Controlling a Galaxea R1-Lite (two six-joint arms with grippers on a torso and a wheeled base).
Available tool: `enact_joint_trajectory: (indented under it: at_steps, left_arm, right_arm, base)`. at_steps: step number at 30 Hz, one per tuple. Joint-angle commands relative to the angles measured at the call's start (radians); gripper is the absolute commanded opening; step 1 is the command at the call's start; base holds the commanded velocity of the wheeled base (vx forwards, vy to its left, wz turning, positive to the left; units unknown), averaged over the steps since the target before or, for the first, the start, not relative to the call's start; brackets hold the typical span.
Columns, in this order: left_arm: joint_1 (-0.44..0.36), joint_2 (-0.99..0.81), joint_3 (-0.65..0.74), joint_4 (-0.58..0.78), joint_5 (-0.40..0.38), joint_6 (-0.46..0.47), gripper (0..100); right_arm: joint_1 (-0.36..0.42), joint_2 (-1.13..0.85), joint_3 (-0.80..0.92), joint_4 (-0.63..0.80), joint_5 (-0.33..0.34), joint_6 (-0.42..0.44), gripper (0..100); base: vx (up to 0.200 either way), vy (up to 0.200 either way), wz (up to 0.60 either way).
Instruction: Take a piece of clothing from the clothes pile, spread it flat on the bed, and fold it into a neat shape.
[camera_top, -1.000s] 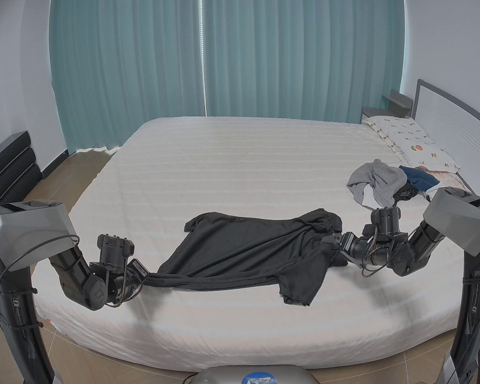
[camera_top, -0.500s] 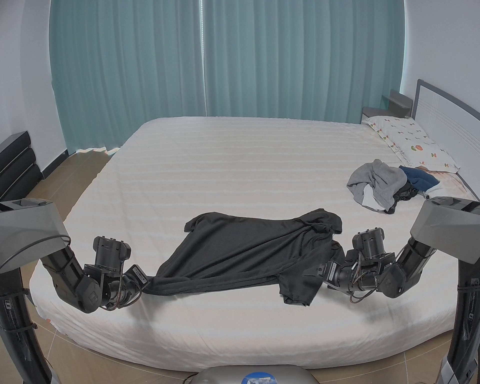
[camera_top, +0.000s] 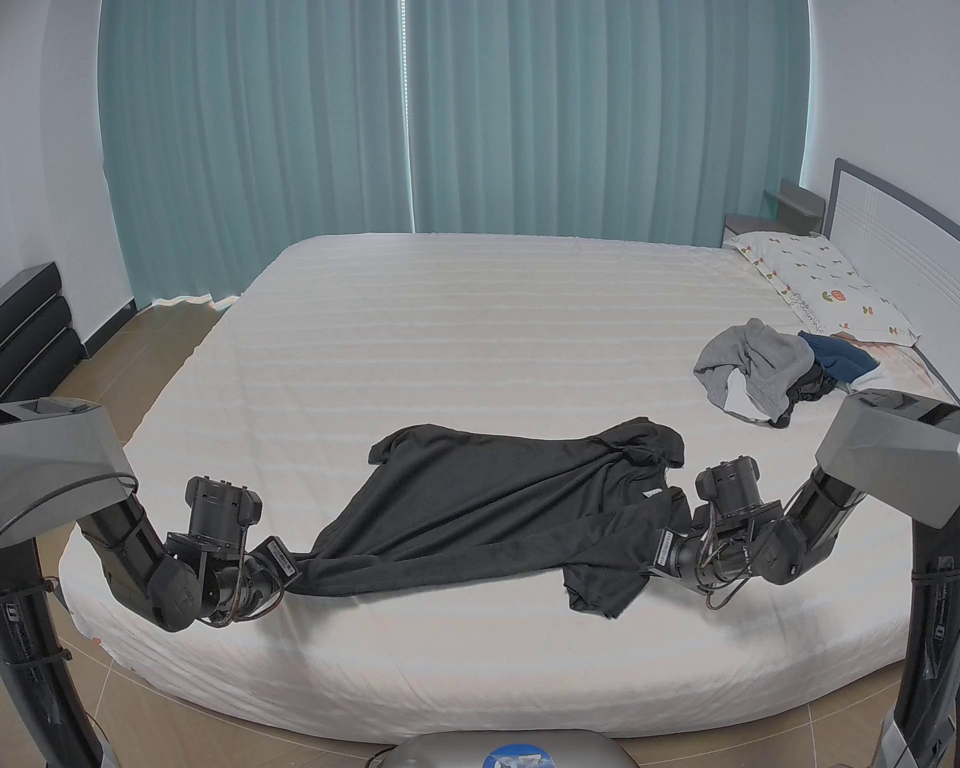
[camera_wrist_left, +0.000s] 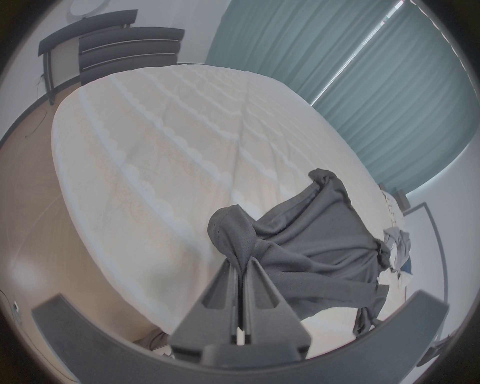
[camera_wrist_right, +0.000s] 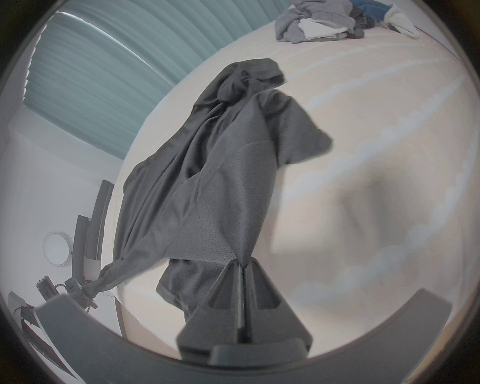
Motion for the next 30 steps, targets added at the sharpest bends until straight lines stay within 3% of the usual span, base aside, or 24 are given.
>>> enact_joint_trajectory:
  at_steps: [1,6,8,11,15,18,22,30]
  left_arm:
    - [-0.019,-0.03,0.058,0.001,0.0,0.062,0]
    - [-0.055,-0.074,0.107,0.034,0.01,0.121,0]
    - [-0.094,-0.128,0.115,0.116,0.01,0.124,0]
    - [-0.137,-0.183,0.116,0.211,0.01,0.124,0]
    - [-0.211,-0.265,0.109,0.404,0.01,0.124,0]
    - [-0.242,-0.265,0.11,0.461,0.012,0.127,0]
    - [-0.279,-0.254,0.129,0.467,0.012,0.125,0]
    - [-0.294,-0.208,0.135,0.465,0.01,0.125,0]
  right_arm:
    - [-0.075,-0.157,0.076,0.104,0.008,-0.036,0]
    - [-0.144,-0.272,0.159,0.208,0.022,-0.14,0]
    - [-0.176,-0.353,0.221,0.274,0.03,-0.222,0]
    - [-0.193,-0.429,0.26,0.343,0.031,-0.263,0]
    - [-0.213,-0.559,0.285,0.541,0.027,-0.324,0]
    - [-0.233,-0.605,0.29,0.65,0.024,-0.39,0]
    - [-0.245,-0.625,0.319,0.696,0.019,-0.436,0]
    - [-0.233,-0.593,0.343,0.681,0.016,-0.439,0]
  base:
    - [0.0,0.0,0.0]
    - [0.0,0.0,0.0]
    - [0.0,0.0,0.0]
    - [0.0,0.0,0.0]
    - [0.0,0.0,0.0]
    - [0.0,0.0,0.0]
    - [0.0,0.0,0.0]
    - [0.0,0.0,0.0]
